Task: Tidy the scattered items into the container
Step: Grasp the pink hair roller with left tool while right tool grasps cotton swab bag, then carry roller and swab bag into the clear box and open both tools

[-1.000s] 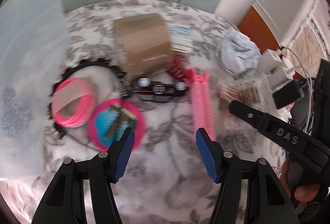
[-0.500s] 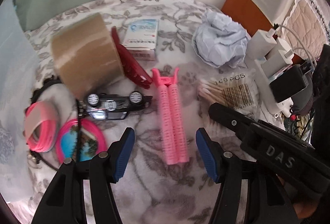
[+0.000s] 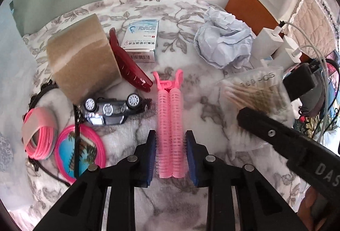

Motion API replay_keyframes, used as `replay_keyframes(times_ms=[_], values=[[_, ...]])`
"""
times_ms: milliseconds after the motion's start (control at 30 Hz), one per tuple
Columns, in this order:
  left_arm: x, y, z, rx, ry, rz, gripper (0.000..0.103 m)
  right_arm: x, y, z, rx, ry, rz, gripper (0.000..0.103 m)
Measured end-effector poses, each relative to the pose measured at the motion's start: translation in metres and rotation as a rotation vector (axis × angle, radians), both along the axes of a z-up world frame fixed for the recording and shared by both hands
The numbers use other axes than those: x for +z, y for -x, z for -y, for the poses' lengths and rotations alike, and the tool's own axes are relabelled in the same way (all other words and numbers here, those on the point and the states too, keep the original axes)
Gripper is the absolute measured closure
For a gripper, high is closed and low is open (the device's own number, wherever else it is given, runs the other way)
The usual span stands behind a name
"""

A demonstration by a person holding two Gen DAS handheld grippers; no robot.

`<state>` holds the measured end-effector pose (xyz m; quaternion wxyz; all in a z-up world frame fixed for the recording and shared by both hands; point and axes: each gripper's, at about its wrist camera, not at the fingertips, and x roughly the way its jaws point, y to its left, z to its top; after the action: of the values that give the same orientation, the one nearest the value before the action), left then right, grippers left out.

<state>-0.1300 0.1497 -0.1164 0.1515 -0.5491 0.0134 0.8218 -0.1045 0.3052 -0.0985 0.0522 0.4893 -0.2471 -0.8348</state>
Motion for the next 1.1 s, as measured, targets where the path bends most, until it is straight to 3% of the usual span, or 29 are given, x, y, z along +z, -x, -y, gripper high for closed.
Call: replay_keyframes(times_ms=[233, 500, 833, 1100], values=[[0.054, -0.027, 0.013, 0.013, -0.066, -0.103, 0.076, 0.037, -0.029, 0.002, -0.027, -0.022, -0.052, 0.075], [0.123, -0.06, 0.049, 0.063, -0.167, -0.259, 0.075, 0.102, -0.059, 0.018, -0.028, -0.065, -0.167, 0.075], [0.186, -0.1, 0.132, 0.179, -0.303, -0.457, 0.075, 0.187, -0.079, 0.093, 0.098, -0.17, -0.343, 0.075], [0.206, -0.125, 0.217, 0.355, -0.351, -0.545, 0.075, 0.226, -0.083, 0.179, 0.26, -0.215, -0.461, 0.075]])
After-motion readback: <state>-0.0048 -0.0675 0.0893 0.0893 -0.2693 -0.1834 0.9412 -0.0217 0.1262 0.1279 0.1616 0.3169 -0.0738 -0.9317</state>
